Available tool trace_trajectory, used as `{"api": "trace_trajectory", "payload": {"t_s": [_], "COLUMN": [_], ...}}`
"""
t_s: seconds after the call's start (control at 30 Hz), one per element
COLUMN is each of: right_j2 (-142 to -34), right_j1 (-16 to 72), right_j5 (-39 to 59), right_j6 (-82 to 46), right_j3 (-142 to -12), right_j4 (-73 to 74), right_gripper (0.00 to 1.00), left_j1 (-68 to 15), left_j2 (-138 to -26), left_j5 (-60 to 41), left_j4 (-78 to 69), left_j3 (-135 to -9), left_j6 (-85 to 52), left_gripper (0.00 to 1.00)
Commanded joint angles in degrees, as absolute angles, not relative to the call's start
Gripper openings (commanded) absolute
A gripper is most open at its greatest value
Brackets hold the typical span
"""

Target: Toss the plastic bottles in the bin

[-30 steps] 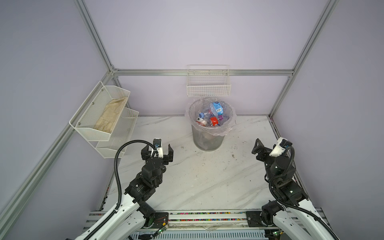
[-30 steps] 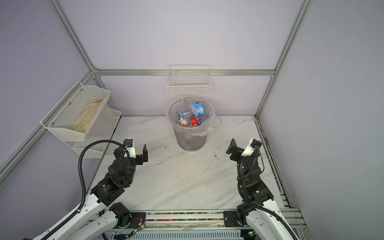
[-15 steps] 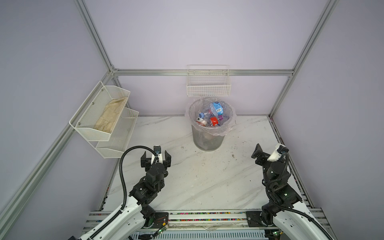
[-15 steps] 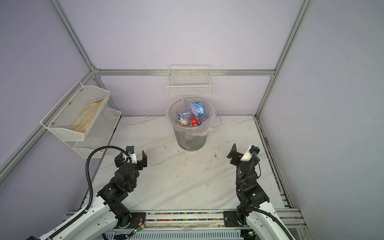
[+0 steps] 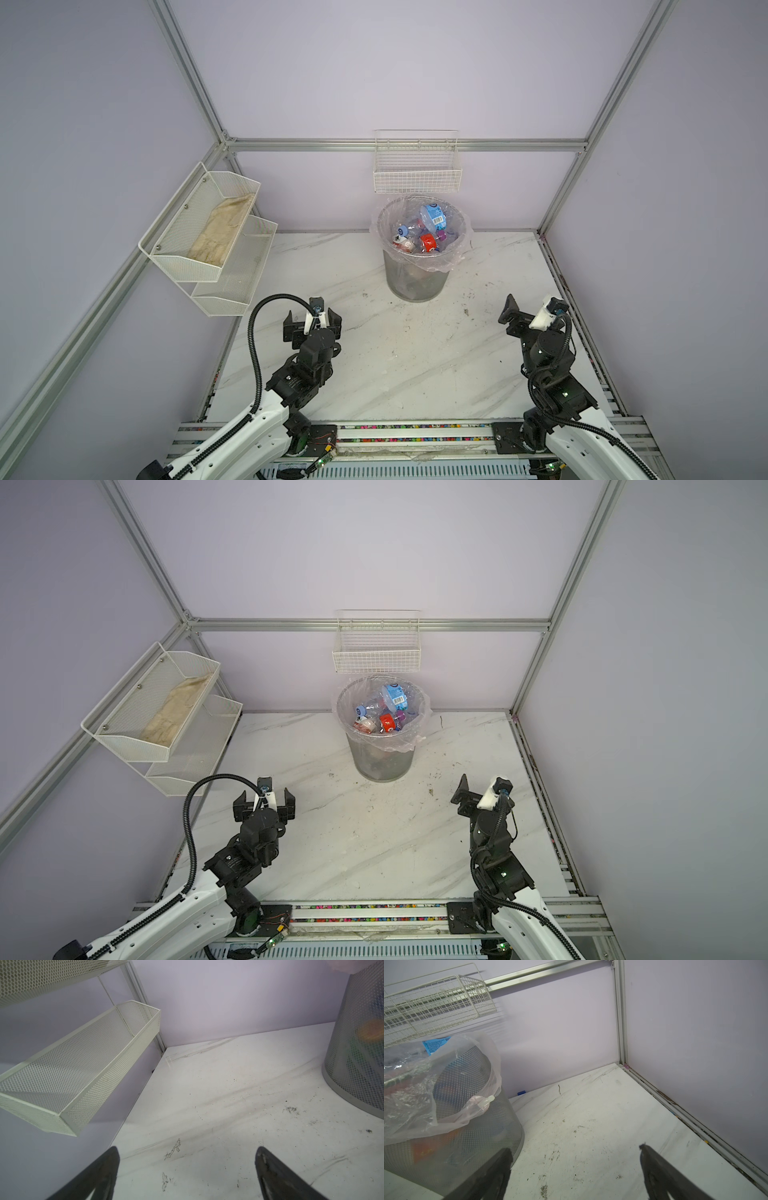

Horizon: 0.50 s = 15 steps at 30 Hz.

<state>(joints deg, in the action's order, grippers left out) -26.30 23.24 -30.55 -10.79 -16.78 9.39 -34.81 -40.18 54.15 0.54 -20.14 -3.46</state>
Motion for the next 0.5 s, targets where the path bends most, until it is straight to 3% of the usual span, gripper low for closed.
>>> {"api": "trace_trajectory", "payload": {"t_s": [0.0, 0.47], "right_j2": [-26.40, -28.68], "right_j1": [23.10, 23.11], "right_j5": [-30.65, -31.82], "right_j6": [-8.65, -6.81], "right_j3": [-15.99, -11.93], "right_j4": [12.64, 18.07], "right_gripper": [0.98, 0.98], "left_j1": [-34.44, -34.44], "left_j2": [-40.51, -38.33], "left_j5": [57.32, 56.95], "left_j4": [0.01, 0.92], "left_j3": [-17.52, -12.64], "left_j6": [-6.53, -10.20], "left_gripper": [1.00, 1.00]}}
